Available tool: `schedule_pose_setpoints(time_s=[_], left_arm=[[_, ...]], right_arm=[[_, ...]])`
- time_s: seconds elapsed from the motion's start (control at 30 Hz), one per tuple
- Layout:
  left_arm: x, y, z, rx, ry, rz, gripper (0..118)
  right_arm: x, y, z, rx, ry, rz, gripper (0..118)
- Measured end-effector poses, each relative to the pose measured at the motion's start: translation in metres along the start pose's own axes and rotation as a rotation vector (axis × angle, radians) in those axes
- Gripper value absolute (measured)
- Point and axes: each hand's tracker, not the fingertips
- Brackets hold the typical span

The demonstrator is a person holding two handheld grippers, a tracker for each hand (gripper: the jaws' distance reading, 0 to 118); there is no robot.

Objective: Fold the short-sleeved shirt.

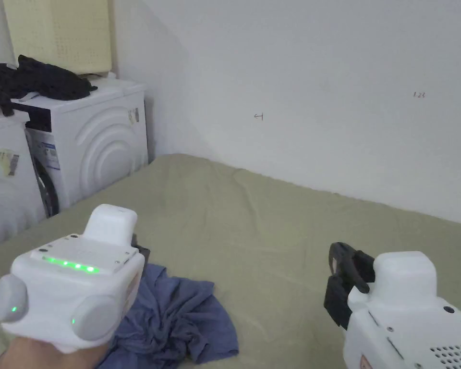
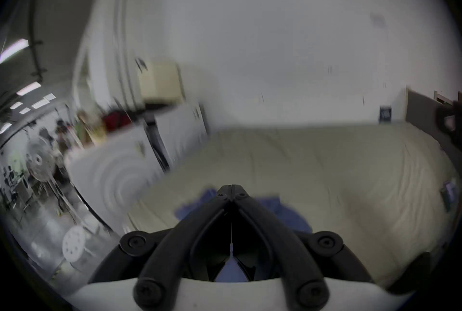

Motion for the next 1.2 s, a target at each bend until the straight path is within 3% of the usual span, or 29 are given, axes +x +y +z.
schedule_pose_setpoints(time_s=[0.1, 0.17, 0.27, 0.4, 0.43, 0.47, 0.5, 0.53, 0.6, 1.03, 1.07, 1.17, 1.2], left_arm=[[-0.019, -0.009, -0.090, -0.269, -0.222, 0.117, 0], [-0.011, -0.026, -0.152, -0.457, -0.217, 0.106, 0], [-0.005, -0.052, -0.217, -0.593, -0.193, 0.099, 0], [0.002, -0.064, -0.268, -0.624, -0.183, 0.142, 0], [0.002, -0.066, -0.270, -0.612, -0.179, 0.135, 9], [0.006, -0.065, -0.275, -0.592, -0.169, 0.125, 37], [0.005, -0.065, -0.280, -0.554, -0.145, 0.119, 88], [0.008, -0.066, -0.282, -0.543, -0.151, 0.133, 105], [0.015, -0.070, -0.288, -0.526, -0.156, 0.142, 106], [0.056, -0.109, -0.334, -0.655, -0.093, 0.127, 104], [0.057, -0.107, -0.329, -0.653, -0.098, 0.096, 96], [0.057, -0.101, -0.314, -0.559, -0.150, 0.076, 12], [0.054, -0.103, -0.311, -0.544, -0.126, 0.095, 12]], right_arm=[[0.003, -0.012, -0.017, -0.037, 0.000, 0.013, 4], [0.007, -0.021, -0.029, -0.062, -0.002, 0.015, 4], [0.012, -0.033, -0.050, -0.108, 0.001, 0.009, 4], [0.017, -0.048, -0.074, -0.171, 0.010, 0.011, 4], [0.018, -0.051, -0.079, -0.182, 0.013, 0.013, 4], [0.019, -0.054, -0.083, -0.190, 0.012, 0.018, 4], [0.019, -0.057, -0.085, -0.195, 0.013, 0.020, 4], [0.020, -0.060, -0.088, -0.199, 0.013, 0.022, 4], [0.023, -0.064, -0.091, -0.207, 0.010, 0.019, 4], [0.041, -0.075, -0.084, -0.247, -0.039, 0.024, 4], [0.042, -0.074, -0.082, -0.245, -0.044, 0.025, 4], [0.045, -0.072, -0.078, -0.236, -0.052, 0.019, 4], [0.045, -0.071, -0.077, -0.235, -0.053, 0.017, 4]])
